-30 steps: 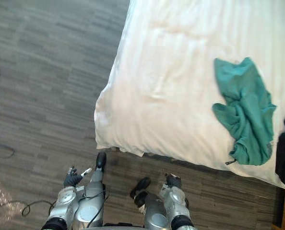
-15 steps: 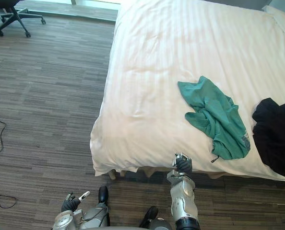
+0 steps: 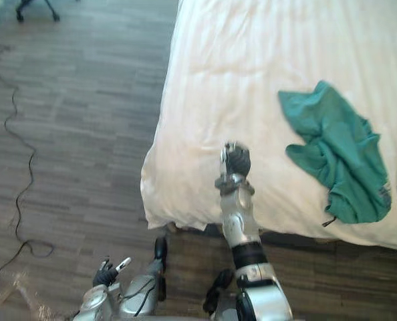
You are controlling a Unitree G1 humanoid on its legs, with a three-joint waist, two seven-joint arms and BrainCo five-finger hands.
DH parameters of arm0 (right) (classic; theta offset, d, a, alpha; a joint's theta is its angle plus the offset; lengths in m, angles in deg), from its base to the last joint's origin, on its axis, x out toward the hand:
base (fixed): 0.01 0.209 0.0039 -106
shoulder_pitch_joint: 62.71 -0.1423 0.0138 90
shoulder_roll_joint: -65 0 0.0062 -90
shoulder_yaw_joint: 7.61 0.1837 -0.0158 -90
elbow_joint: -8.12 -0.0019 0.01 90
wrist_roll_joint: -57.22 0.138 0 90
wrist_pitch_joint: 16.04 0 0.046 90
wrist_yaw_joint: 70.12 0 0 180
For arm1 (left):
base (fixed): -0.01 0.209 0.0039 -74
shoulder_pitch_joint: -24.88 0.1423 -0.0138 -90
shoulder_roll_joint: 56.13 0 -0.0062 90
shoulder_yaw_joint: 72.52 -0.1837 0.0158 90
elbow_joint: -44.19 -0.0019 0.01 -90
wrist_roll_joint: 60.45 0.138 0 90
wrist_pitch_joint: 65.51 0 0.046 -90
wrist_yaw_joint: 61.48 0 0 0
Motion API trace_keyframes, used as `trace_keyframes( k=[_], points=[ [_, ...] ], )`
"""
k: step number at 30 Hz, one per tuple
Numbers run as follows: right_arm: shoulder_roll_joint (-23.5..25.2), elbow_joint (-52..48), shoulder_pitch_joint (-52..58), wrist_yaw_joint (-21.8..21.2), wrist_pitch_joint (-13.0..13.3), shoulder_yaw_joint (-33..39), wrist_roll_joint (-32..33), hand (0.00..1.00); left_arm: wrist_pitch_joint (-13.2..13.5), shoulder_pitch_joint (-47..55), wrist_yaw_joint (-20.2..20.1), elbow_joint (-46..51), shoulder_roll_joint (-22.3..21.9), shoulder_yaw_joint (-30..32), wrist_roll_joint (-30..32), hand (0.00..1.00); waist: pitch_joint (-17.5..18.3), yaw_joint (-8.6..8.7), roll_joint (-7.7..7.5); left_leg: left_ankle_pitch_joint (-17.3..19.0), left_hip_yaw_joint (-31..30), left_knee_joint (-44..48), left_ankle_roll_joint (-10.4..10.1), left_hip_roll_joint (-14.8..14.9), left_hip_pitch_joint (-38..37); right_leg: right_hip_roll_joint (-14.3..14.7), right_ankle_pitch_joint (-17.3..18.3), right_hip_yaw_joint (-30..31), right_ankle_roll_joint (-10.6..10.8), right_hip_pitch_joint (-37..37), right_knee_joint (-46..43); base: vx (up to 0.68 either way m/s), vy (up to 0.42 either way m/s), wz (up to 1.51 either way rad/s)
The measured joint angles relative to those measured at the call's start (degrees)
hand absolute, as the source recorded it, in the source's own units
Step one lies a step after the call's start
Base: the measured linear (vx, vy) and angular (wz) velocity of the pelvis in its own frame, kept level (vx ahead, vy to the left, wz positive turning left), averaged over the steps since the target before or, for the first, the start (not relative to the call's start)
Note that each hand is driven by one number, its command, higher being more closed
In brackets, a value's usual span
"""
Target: Tidy the bed and pick cloth on bed and put in laundry
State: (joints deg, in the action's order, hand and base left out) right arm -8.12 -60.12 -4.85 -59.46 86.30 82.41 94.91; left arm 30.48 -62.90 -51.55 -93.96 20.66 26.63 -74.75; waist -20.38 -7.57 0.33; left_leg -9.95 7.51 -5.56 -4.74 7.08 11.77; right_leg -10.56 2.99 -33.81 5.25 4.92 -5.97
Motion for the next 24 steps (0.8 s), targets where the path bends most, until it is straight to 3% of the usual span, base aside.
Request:
trace_keyframes(
  k=[5,10,15,19,24],
  points=[
    [-1.8,0.6,-4.8,2.2,0.7,2.1,0.5,1.00,1.9,-1.6,0.4,0.9,0.0,-0.1,-2.5,0.00,-3.7,-2.03,0.23,-0.7,0.3,0.0,0.5,-0.6,3.9,-2.8,2.0,0.8,-0.1,6.4,-6.0,-0.02,0.010,0.02],
    [-1.8,0.5,-5.9,1.5,3.8,2.3,0.4,1.00,2.2,-3.0,0.5,0.9,-0.1,0.0,-2.6,0.00,-4.3,-2.03,0.33,-1.1,1.7,0.3,1.0,-1.4,7.8,-5.0,2.9,2.8,-0.4,13.0,-10.3,0.01,0.012,-0.11],
    [-1.5,-0.3,-6.2,0.6,5.4,2.6,0.2,1.00,2.8,-6.6,0.4,1.5,-0.7,1.2,-2.6,0.00,-5.2,-1.20,0.08,0.7,3.1,4.6,1.5,-2.3,11.6,-7.7,4.9,4.4,-0.1,17.5,-15.4,-0.03,0.006,-0.03],
    [-0.3,-0.4,-5.3,0.0,5.5,3.9,0.2,1.00,3.1,-6.6,0.4,2.0,-2.3,4.2,-2.6,0.00,-5.3,-0.75,-0.08,2.8,4.6,7.9,2.0,-2.1,12.8,-8.2,5.1,5.7,-0.1,18.6,-16.3,-0.02,-0.006,-0.15],
    [2.4,-1.1,-2.5,-1.1,5.7,6.1,0.3,1.00,3.1,-6.8,0.4,2.3,-2.5,5.2,-4.0,0.00,-5.5,1.14,-1.28,5.6,6.8,11.8,2.5,-1.8,12.9,-8.4,4.6,7.5,0.4,18.0,-15.7,0.04,0.004,-0.19]
  ],
)
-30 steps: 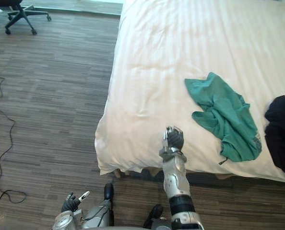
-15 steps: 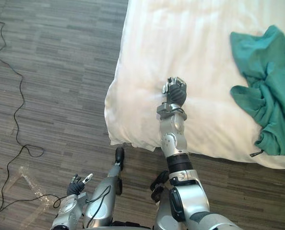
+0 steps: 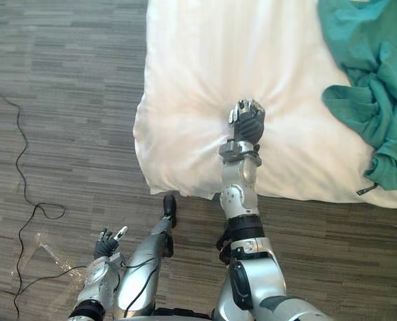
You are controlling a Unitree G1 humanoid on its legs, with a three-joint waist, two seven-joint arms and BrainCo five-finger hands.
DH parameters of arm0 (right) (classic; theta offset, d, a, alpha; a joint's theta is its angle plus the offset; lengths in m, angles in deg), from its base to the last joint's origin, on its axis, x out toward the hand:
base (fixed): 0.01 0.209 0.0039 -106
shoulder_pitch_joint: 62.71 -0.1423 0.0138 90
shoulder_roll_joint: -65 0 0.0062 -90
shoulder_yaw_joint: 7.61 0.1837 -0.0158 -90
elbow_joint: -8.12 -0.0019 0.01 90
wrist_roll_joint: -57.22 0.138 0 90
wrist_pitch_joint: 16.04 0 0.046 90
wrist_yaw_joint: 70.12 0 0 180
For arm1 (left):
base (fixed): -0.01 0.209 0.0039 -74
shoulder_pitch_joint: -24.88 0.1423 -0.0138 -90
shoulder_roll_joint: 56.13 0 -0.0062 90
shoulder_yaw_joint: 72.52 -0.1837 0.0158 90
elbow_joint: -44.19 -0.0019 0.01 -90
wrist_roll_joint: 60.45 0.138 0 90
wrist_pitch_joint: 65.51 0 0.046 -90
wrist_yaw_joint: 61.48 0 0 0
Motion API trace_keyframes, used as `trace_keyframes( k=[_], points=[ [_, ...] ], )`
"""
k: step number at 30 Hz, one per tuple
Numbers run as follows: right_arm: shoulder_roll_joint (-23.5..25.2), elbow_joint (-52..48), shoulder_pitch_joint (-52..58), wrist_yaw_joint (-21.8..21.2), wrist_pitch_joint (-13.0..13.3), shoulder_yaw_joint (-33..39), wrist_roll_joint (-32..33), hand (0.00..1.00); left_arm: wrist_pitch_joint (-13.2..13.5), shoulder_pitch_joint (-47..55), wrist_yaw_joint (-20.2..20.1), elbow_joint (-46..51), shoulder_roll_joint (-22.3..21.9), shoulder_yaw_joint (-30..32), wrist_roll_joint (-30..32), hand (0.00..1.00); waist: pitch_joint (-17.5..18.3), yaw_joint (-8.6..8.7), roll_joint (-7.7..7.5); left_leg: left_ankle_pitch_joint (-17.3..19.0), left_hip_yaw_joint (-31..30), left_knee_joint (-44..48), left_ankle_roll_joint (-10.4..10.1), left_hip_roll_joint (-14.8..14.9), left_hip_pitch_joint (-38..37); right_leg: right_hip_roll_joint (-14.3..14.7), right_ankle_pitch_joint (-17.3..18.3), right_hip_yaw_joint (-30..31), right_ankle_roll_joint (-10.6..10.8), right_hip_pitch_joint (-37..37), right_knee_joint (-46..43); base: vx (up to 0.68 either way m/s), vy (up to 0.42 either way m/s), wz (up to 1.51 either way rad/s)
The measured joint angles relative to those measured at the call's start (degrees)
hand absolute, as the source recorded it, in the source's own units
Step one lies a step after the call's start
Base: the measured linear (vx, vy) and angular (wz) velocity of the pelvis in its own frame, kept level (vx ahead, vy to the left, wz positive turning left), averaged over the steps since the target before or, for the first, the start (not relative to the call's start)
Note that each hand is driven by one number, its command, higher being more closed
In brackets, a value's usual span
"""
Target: Tidy the bed and pick cloth on bed and put in laundry
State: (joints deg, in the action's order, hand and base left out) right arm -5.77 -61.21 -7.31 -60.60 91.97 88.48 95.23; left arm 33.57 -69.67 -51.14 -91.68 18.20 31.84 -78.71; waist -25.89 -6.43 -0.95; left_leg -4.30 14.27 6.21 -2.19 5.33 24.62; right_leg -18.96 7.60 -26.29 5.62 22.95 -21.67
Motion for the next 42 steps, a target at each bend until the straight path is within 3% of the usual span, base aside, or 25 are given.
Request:
trace_keyframes(
  k=[12,14,17,21,22,29,30,31,32,33,34,35,40,42],
  points=[
    [4.4,0.0,13.2,-0.3,-0.6,9.9,2.4,1.00,-1.2,-2.2,-1.4,-0.3,-0.2,1.5,-1.3,0.00,0.1,1.29,-3.26,7.5,4.6,4.5,-0.1,1.0,-8.7,1.4,-1.9,2.7,1.2,-11.0,6.7,0.09,0.019,-0.18],
    [4.5,1.3,15.2,-0.4,-1.8,11.8,3.6,1.00,-1.7,-2.8,-1.8,-0.4,-0.4,1.5,-1.5,0.00,0.6,2.33,-3.99,9.0,4.9,5.1,-0.1,0.8,-10.5,1.3,-2.0,2.6,1.3,-13.4,7.8,0.15,0.039,-0.07],
    [4.0,5.7,18.4,-0.4,-3.2,16.2,4.1,1.00,-2.6,-2.8,-1.9,-1.2,-0.7,1.8,-1.4,0.00,1.7,2.47,-4.87,10.5,5.7,5.3,-0.5,0.7,-13.2,1.1,-2.0,2.0,1.3,-15.8,8.4,0.16,0.024,-0.12],
    [2.8,17.6,24.5,1.2,-7.3,24.6,4.7,1.00,-2.9,-2.9,-3.0,-2.3,-1.3,1.9,-1.3,0.00,3.1,2.55,-4.71,10.7,7.7,5.3,-0.7,0.5,-15.4,1.0,-2.0,1.2,1.3,-18.8,9.3,0.16,0.005,0.10],
    [2.5,20.5,26.5,1.6,-8.9,25.3,4.6,0.00,-3.5,-2.7,-3.0,-2.5,-1.3,2.5,-1.2,0.00,3.5,2.52,-4.35,10.7,8.6,5.2,-0.7,0.5,-16.3,1.0,-2.0,1.1,1.3,-19.6,9.4,0.15,-0.020,-0.06],
    [2.3,24.7,37.4,1.8,-12.3,27.2,-1.7,0.00,-4.0,3.8,-2.9,-2.7,-2.2,4.3,1.6,0.00,14.7,3.01,-1.38,10.6,10.5,1.4,-0.8,1.9,-23.7,1.9,-2.0,0.2,1.2,-23.4,5.4,0.19,-0.046,-0.02],
    [2.0,25.7,37.6,1.4,-13.0,27.1,-3.6,0.00,-4.2,4.0,-2.9,-2.7,-3.1,4.8,2.1,0.00,15.2,3.43,-0.09,10.5,10.3,1.5,-0.9,3.6,-24.9,1.9,-0.2,0.3,1.1,-21.0,-0.6,0.17,-0.111,0.07],
    [2.0,26.7,37.6,0.9,-13.7,26.8,-4.6,0.00,-4.4,4.0,-2.9,-2.7,-3.4,5.6,2.1,0.00,15.9,3.47,1.17,10.4,10.3,1.5,-1.0,5.2,-25.1,3.6,3.4,0.6,1.8,-20.1,1.3,0.15,-0.163,0.05],
    [1.9,27.3,37.4,0.5,-14.3,26.0,-5.9,0.00,-4.4,4.2,-2.8,-2.8,-3.4,6.7,2.2,0.00,16.2,3.37,1.05,9.9,10.4,1.4,-1.8,6.1,-25.8,6.1,1.9,0.5,1.2,-21.7,12.0,0.14,-0.198,0.03],
    [1.9,27.7,37.4,0.2,-14.6,25.7,-6.7,0.00,-4.5,4.6,-2.9,-2.7,-3.1,7.5,2.6,0.00,16.8,3.32,-0.12,9.7,10.4,1.4,-2.1,5.7,-25.9,6.9,-4.4,0.5,-0.1,-22.3,20.2,0.20,-0.280,0.21],
    [1.6,27.9,37.6,-0.1,-14.6,26.0,-8.0,0.00,-4.7,4.7,-2.8,-3.6,-3.3,8.6,3.5,0.00,17.6,3.70,-0.14,10.8,10.2,0.9,-3.7,5.8,-26.7,7.2,-7.8,-0.6,0.2,-22.9,21.3,0.21,-0.220,0.14],
    [0.8,28.1,37.9,-0.3,-14.5,26.3,-8.8,0.00,-5.1,5.0,-2.8,-5.2,-4.0,8.7,4.0,0.00,18.3,3.86,1.43,9.7,10.7,-0.4,-4.5,6.8,-28.1,8.5,-7.5,-1.1,-0.5,-23.7,21.3,0.20,-0.185,0.10],
    [0.3,28.2,40.3,-0.4,-14.8,24.4,-12.5,0.00,-5.5,7.4,-2.5,-5.1,-4.2,9.1,4.5,0.00,19.2,3.85,2.88,7.0,11.4,-2.1,-4.8,6.7,-31.2,8.8,-7.3,-1.2,-0.9,-26.2,21.6,0.07,-0.049,-0.01],
    [0.3,28.2,40.4,-0.4,-14.9,23.5,-13.2,0.00,-5.6,7.9,-2.5,-5.0,-4.2,8.9,5.6,0.00,19.3,3.85,2.40,7.0,11.9,-2.2,-4.8,6.6,-31.7,8.4,-7.3,-1.2,-0.9,-26.6,21.6,0.03,0.034,-0.04]
  ],
)
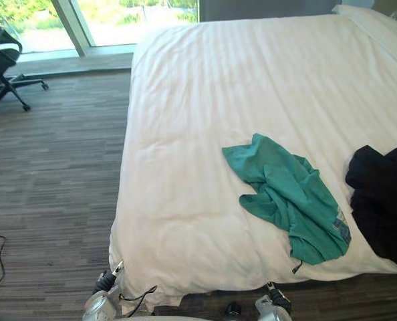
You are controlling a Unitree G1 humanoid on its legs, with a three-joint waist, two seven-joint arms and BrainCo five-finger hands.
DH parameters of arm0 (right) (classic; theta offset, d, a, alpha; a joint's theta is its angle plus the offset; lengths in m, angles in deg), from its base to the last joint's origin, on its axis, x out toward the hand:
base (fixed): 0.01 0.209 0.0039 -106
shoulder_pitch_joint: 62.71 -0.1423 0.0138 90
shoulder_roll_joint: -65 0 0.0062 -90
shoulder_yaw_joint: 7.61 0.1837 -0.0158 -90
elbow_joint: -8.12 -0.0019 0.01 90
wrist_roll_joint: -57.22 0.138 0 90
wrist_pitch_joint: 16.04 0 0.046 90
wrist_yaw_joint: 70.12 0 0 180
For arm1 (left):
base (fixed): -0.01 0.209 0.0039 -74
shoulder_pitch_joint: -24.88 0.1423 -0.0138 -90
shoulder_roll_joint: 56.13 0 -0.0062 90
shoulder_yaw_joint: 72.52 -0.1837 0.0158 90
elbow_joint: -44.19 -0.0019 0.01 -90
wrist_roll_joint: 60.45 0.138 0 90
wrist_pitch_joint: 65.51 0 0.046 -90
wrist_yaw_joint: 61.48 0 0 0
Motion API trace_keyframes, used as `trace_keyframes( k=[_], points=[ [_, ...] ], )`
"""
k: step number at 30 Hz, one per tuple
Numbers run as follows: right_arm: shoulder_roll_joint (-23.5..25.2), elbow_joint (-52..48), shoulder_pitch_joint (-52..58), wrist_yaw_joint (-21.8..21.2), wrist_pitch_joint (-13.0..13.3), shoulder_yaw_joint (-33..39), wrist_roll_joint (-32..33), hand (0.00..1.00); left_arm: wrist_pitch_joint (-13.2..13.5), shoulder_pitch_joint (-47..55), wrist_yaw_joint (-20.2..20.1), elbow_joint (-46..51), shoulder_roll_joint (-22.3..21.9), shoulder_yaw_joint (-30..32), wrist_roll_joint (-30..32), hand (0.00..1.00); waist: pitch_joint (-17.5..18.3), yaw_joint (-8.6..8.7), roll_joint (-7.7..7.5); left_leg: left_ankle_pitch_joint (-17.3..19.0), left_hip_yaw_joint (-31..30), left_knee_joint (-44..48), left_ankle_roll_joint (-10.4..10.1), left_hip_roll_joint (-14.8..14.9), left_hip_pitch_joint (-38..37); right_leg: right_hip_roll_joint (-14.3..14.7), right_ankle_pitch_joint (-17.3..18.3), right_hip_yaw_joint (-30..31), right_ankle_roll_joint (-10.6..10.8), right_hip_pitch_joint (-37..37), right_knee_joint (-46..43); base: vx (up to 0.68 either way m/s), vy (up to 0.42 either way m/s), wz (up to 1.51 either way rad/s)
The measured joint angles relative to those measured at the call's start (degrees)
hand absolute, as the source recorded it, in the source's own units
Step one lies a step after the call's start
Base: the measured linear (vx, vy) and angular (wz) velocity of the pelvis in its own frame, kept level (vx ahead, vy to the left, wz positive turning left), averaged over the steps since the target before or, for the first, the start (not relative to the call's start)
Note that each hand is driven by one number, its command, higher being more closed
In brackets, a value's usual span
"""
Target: Tidy the bed and pick cloth on bed and put in laundry
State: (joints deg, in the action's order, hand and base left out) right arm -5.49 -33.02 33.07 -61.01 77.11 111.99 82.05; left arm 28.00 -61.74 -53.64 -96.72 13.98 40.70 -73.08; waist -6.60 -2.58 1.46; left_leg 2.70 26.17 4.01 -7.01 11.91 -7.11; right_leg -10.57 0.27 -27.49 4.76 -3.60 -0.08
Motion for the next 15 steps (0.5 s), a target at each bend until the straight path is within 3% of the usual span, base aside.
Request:
trace_keyframes(
  k=[5,9,15],
  points=[
    [1.1,1.7,1.2,0.0,-0.5,-2.0,-1.4,0.00,-0.2,1.4,0.0,0.0,0.3,-0.6,0.3,0.00,1.3,0.05,-2.22,0.0,0.2,0.1,0.0,-1.3,-1.3,-1.4,-0.3,0.1,0.4,-1.2,0.0,0.03,0.049,0.01],
    [1.0,1.7,1.5,0.0,-0.5,-3.3,-1.9,0.00,-0.2,2.4,0.0,0.0,0.2,-0.7,0.4,0.00,1.7,0.12,-2.01,0.6,0.4,0.3,-0.3,-1.7,-2.2,-1.6,-0.5,1.5,0.6,-1.7,0.3,0.00,0.027,-0.13],
    [0.4,1.7,2.6,0.1,-0.6,-6.0,-8.1,0.00,-0.3,2.5,0.0,-0.1,0.2,-0.8,0.9,0.00,1.7,0.06,-1.64,1.8,1.8,2.3,-0.3,-1.7,-2.8,-1.6,-0.6,3.3,0.8,-2.0,0.8,-0.03,-0.004,-0.18]
  ],
)
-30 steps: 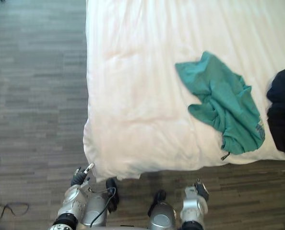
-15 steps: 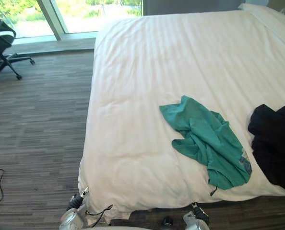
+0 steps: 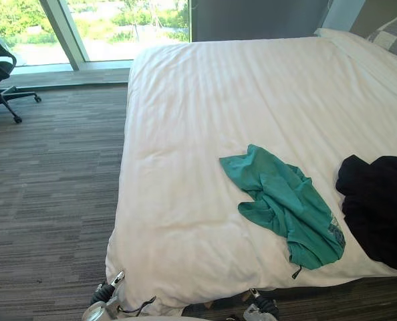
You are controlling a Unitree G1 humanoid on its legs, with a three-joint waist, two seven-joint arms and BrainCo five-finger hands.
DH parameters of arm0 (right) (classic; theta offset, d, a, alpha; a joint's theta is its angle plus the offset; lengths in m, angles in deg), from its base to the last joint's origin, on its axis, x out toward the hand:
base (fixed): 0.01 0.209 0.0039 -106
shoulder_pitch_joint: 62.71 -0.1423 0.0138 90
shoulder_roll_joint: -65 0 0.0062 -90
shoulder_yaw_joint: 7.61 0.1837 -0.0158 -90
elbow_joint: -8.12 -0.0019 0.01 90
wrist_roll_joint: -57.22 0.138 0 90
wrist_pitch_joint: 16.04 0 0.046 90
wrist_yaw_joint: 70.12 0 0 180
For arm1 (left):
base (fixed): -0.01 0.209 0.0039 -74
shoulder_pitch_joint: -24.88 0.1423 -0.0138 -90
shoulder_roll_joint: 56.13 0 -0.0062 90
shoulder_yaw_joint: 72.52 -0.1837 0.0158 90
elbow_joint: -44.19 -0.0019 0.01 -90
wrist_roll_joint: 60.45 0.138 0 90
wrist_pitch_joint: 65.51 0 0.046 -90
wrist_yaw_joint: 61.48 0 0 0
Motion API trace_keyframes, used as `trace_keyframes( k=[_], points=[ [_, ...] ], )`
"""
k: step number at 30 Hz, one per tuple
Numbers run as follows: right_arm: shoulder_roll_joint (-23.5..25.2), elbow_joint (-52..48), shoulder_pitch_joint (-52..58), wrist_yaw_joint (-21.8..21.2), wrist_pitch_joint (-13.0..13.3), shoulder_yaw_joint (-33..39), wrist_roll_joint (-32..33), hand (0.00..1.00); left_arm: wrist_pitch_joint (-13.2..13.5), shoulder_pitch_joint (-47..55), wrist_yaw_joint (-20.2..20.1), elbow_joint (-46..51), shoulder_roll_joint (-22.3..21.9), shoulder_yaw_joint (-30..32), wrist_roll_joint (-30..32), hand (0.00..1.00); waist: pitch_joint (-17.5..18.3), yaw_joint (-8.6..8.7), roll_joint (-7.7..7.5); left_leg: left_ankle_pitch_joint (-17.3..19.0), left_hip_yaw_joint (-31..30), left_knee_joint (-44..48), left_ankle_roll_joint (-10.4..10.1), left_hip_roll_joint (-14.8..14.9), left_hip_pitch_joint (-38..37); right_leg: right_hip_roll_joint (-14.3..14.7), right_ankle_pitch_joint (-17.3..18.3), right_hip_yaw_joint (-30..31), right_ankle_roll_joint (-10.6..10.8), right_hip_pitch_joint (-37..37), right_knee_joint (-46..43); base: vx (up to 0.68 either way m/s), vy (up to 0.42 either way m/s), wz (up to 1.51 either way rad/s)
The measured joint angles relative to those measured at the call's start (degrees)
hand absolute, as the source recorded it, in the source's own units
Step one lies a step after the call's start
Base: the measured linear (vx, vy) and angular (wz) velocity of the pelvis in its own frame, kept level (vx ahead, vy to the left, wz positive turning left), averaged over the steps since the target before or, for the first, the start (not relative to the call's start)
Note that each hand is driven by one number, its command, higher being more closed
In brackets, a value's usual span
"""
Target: Tidy the bed and pick cloth on bed and put in laundry
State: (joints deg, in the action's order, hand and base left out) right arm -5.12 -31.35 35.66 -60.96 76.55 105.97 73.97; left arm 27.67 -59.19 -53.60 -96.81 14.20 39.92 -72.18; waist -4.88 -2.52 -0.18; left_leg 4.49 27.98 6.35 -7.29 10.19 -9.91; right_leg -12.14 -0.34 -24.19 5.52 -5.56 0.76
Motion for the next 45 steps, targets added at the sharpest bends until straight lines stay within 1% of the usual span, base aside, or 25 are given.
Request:
trace_keyframes(
  k=[3,4,8,11,14,17,21,23,25,30,31,32,33,34,35,36,37,38,39,40,41,42,43,44,45],
  points=[
    [-0.9,0.0,-0.4,0.0,0.0,-2.9,-1.3,0.00,0.0,0.0,0.3,-0.1,-0.2,0.1,0.0,0.00,-0.4,-0.06,0.57,2.9,-2.0,7.5,1.4,1.0,2.3,0.2,0.0,2.9,0.0,1.7,-1.3,-0.10,-0.015,-0.51],
    [-1.3,0.1,-1.2,0.0,0.1,-3.9,-1.5,0.00,0.0,0.0,0.9,-0.1,-0.2,0.2,-0.1,0.00,-0.6,-0.07,1.01,4.4,-6.0,13.5,1.8,1.9,5.1,0.3,0.0,4.9,0.0,3.7,-2.9,-0.11,0.050,-0.90],
    [-2.9,1.7,-3.2,0.0,0.1,-4.3,-1.8,0.00,0.3,1.4,1.3,-0.5,0.7,0.1,-2.1,0.00,-2.6,0.28,2.29,8.5,-17.9,27.0,-1.3,2.7,9.2,2.2,-0.5,12.5,0.7,6.0,-3.7,-0.08,0.119,-1.01],
    [-2.9,3.5,-3.7,-0.1,0.1,-3.9,-1.8,0.00,1.3,1.9,1.2,-1.6,2.7,-1.7,-3.4,0.00,-2.1,2.40,1.60,11.6,-20.7,24.0,-1.6,1.7,8.3,3.5,-1.9,14.2,0.7,8.0,-3.6,-0.07,0.105,-0.35],
    [-2.8,4.6,-4.0,-0.7,0.0,-3.5,-1.8,0.00,1.4,0.9,1.1,-3.0,4.1,-6.2,-3.3,0.00,-2.2,3.49,0.37,13.6,-20.6,13.3,-1.4,0.2,5.5,3.1,-4.1,15.0,0.6,11.9,-3.8,-0.12,0.108,-0.13],
    [-2.8,5.6,-3.5,-0.7,-0.6,-3.1,-1.8,0.00,1.5,-0.2,0.8,-4.3,4.0,-8.0,-3.3,0.00,-2.7,3.56,-0.33,13.7,-20.5,7.8,-0.7,-1.7,2.7,2.0,-5.1,16.0,1.0,13.0,-5.0,-0.18,0.080,-0.06],
    [-2.0,4.7,-2.6,-0.6,-1.0,-3.9,-1.7,0.00,1.4,0.0,-0.1,-4.4,4.0,-8.2,-3.2,0.00,-3.5,3.05,-1.87,14.0,-17.1,5.5,0.9,-4.2,0.3,0.5,-7.4,18.9,1.4,13.9,-5.4,-0.25,0.050,-0.41],
    [-1.5,3.4,-1.5,-0.5,-1.0,-4.9,-1.7,0.00,1.5,0.3,-0.5,-4.4,4.4,-6.9,-3.2,0.00,-3.6,2.89,-3.08,14.3,-14.3,6.4,1.8,-4.6,0.3,-0.2,-7.2,17.9,-0.4,14.2,-4.3,-0.26,-0.023,-0.58],
    [-1.8,2.7,-1.2,-0.5,-1.0,-6.8,-1.6,0.00,1.5,0.8,-0.5,-4.4,3.9,-5.4,-3.2,0.00,-3.7,3.03,-2.01,14.0,-11.4,6.1,2.3,-2.5,0.0,0.4,-4.1,13.6,-3.4,14.7,-4.2,-0.21,-0.044,-0.67],
    [-0.5,2.0,0.4,-0.3,-0.9,-7.2,-1.1,0.00,1.5,0.6,-0.4,-5.1,4.0,-1.6,-3.2,0.00,-3.1,3.14,-4.59,13.7,-9.0,4.8,1.1,-1.8,-2.6,2.1,-4.6,11.8,-4.3,15.3,-7.5,-0.04,-0.082,-0.42],
    [-0.5,1.7,0.4,-0.2,-0.9,-7.2,-1.1,0.00,1.4,0.4,-0.4,-5.2,4.0,-0.8,-3.2,0.00,-2.9,3.16,-4.52,13.2,-8.8,2.6,1.8,-1.9,-3.4,2.6,-1.7,10.7,-3.4,15.8,-7.8,-0.01,-0.088,-0.60],
    [-1.7,0.9,-0.1,-0.1,-0.9,-7.1,-1.0,0.00,1.2,0.9,-0.4,-5.4,3.5,0.1,-3.1,0.00,-1.9,2.77,-1.32,11.8,-6.5,0.9,1.5,0.6,-3.0,3.7,-0.3,9.9,-5.3,19.6,-13.6,0.05,-0.110,-0.67],
    [-2.1,0.5,-0.4,0.0,-1.0,-7.4,-1.1,0.00,1.2,0.9,-0.3,-5.4,3.3,0.9,-3.0,0.00,-1.9,3.20,-1.77,11.7,-5.6,1.1,1.0,0.3,-3.3,3.7,-1.2,10.1,-7.3,21.5,-20.9,0.09,-0.075,-0.65],
    [-1.8,0.5,0.6,0.0,-1.0,-7.7,-1.0,0.00,1.1,1.0,-0.2,-5.4,3.5,1.4,-2.6,0.00,-1.8,3.54,-3.09,12.1,-5.5,1.2,1.7,-0.6,-3.9,3.9,-0.8,10.4,-7.7,21.0,-23.3,0.14,-0.078,-0.84],
    [-1.8,1.0,0.9,-0.1,-1.0,-8.3,-0.8,0.00,0.9,1.0,-0.1,-6.5,3.5,2.5,-2.3,0.00,-1.4,2.33,-3.30,12.9,-3.5,1.6,1.8,-1.1,-3.9,5.1,-0.9,11.1,-6.5,20.7,-20.2,0.07,0.004,-1.16],
    [-1.7,1.3,0.6,0.0,-0.9,-9.1,-0.5,0.00,0.3,0.9,0.0,-7.1,3.9,2.6,-2.2,0.00,-0.9,2.63,-3.50,11.9,-3.7,0.2,4.6,-3.4,-2.1,6.7,-5.3,14.1,-6.0,20.3,-13.8,-0.03,0.042,-1.28],
    [-2.0,1.3,0.3,-0.1,-0.9,-8.7,-0.7,0.00,0.1,1.4,0.0,-7.5,4.0,2.7,-2.2,0.00,0.0,2.03,-2.32,10.9,-3.0,-1.0,6.0,-3.5,-1.4,8.0,-8.5,14.9,-5.2,19.9,-9.7,-0.08,0.056,-1.11],
    [-2.5,1.6,-1.0,0.0,-1.5,-6.2,-0.3,0.00,-0.1,1.6,0.0,-7.6,4.4,2.9,-2.1,0.00,-0.8,2.83,-1.56,9.4,-0.1,-1.8,2.8,-2.3,-1.5,6.1,3.5,10.8,-8.5,22.8,-25.7,-0.05,0.000,-0.70],
    [-2.2,1.7,-0.8,0.0,-1.5,-5.4,0.1,0.00,-0.1,2.1,0.0,-7.7,4.6,2.5,-2.2,0.00,-1.2,3.63,-1.14,9.2,0.2,-1.8,2.8,-2.4,-1.9,4.8,7.2,9.0,-8.4,22.7,-31.3,0.06,-0.053,-0.53],
    [-2.2,2.5,0.1,0.0,-1.2,-5.2,-0.1,0.00,-0.3,2.7,0.0,-7.9,5.2,2.2,-2.1,0.00,-0.9,4.39,-1.85,9.2,0.8,-1.3,2.7,-3.0,-2.6,3.7,8.9,7.0,-7.7,20.9,-33.1,0.07,-0.064,-0.60],
    [-1.9,3.0,0.2,-0.1,-1.2,-5.4,-0.1,0.00,-0.6,2.7,0.1,-9.6,5.9,2.3,-2.1,0.00,-0.8,3.80,-2.57,9.1,2.6,0.8,3.1,-3.5,-2.3,4.8,8.0,6.3,-8.1,19.9,-30.8,0.04,-0.051,-0.78],
    [-1.9,3.1,0.4,-0.1,-0.9,-5.9,-0.1,0.00,-0.9,2.4,0.1,-10.9,6.3,2.3,-2.1,0.00,-0.8,3.65,-2.67,8.5,3.0,1.4,4.5,-3.4,-2.0,6.1,6.6,7.3,-7.5,19.0,-27.8,-0.03,-0.015,-1.24],
    [-2.2,4.0,-0.4,0.0,-1.0,-6.1,-0.2,0.00,-2.1,2.3,0.1,-11.7,6.7,2.0,-2.1,0.00,-0.6,2.63,-1.39,9.1,0.9,-1.0,8.1,-4.3,-0.8,9.5,1.4,11.2,-6.2,15.9,-16.5,-0.12,0.016,-1.33],
    [-3.5,4.4,-2.2,0.0,-1.1,-4.4,-0.7,0.00,-2.3,3.0,0.1,-11.4,6.1,1.7,-2.0,0.00,-0.8,1.99,1.99,6.7,2.1,-4.8,7.7,-3.4,0.7,9.6,5.3,8.2,-8.0,17.3,-23.1,-0.11,0.033,-1.17],
    [-3.7,4.6,-2.5,0.2,-1.1,-3.7,-0.7,0.00,-2.4,2.8,0.2,-11.0,6.4,1.0,-1.9,0.00,-1.0,2.74,1.29,6.2,2.8,-5.7,5.9,-4.3,0.1,7.0,10.0,6.1,-8.0,18.5,-30.4,-0.05,-0.023,-0.79]
  ],
)
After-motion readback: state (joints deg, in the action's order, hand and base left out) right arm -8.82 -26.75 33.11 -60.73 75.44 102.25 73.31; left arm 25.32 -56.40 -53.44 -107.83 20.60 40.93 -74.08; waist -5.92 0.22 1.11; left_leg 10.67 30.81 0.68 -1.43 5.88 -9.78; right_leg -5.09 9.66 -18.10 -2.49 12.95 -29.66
